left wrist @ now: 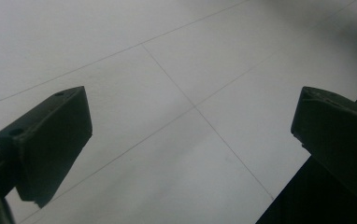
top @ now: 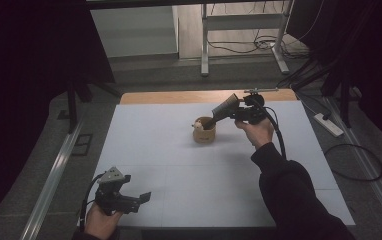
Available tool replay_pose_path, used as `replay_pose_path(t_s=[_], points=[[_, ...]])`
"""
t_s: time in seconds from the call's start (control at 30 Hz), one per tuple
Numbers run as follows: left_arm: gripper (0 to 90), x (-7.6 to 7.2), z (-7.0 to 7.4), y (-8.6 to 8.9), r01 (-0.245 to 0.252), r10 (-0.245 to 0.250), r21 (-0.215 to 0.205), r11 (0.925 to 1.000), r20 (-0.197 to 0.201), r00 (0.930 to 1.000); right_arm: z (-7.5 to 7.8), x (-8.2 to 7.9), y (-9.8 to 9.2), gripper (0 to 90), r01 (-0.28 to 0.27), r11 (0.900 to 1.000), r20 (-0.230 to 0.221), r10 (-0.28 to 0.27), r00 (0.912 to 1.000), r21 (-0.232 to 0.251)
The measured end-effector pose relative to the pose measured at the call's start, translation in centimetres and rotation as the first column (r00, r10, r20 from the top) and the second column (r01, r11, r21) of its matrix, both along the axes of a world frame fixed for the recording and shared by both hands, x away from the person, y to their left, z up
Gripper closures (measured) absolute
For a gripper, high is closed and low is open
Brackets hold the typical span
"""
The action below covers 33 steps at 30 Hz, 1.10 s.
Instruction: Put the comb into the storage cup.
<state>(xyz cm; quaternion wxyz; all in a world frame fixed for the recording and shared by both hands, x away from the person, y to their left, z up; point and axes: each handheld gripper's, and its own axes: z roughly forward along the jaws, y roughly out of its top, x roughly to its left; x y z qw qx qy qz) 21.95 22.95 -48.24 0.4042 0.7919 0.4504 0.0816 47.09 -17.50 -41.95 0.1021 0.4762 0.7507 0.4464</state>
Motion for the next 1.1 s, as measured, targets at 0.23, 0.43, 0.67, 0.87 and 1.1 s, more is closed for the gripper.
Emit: replay_pose_path(t_s=[0.23,0.43,0.67,0.87,1.1], points=[[0.0,0.0,0.0,0.1,-0.001,0.001,-0.003,1.0,0.0,1.0,-0.1,-0.2,0.0,35.6,-0.028,0.999,-0.008,0.028,0.9996,-0.033],[0.0,0.0,0.0,0.1,0.0,0.001,-0.007,1.0,0.0,1.0,0.0,-0.6,0.1,30.3,-0.066,0.996,0.008,0.066,0.9978,-0.067],[0.0,0.0,0.0,0.1,-0.001,0.001,-0.008,1.0,0.0,1.0,-0.2,-0.9,0.2,21.1,-0.101,0.991,0.026,0.104,0.9943,-0.092],[0.0,0.0,0.0,0.1,-0.002,0.002,-0.01,0.9999,0.0,1.0,-0.3,-1.2,-0.1,17.8,-0.127,0.987,0.024,0.13,0.9912,-0.097],[0.0,0.0,0.0,0.1,-0.003,0.002,-0.011,0.9999,-0.002,1.0,-0.2,-1.8,-0.5,14.1,-0.154,0.982,0.038,0.159,0.9866,-0.113]])
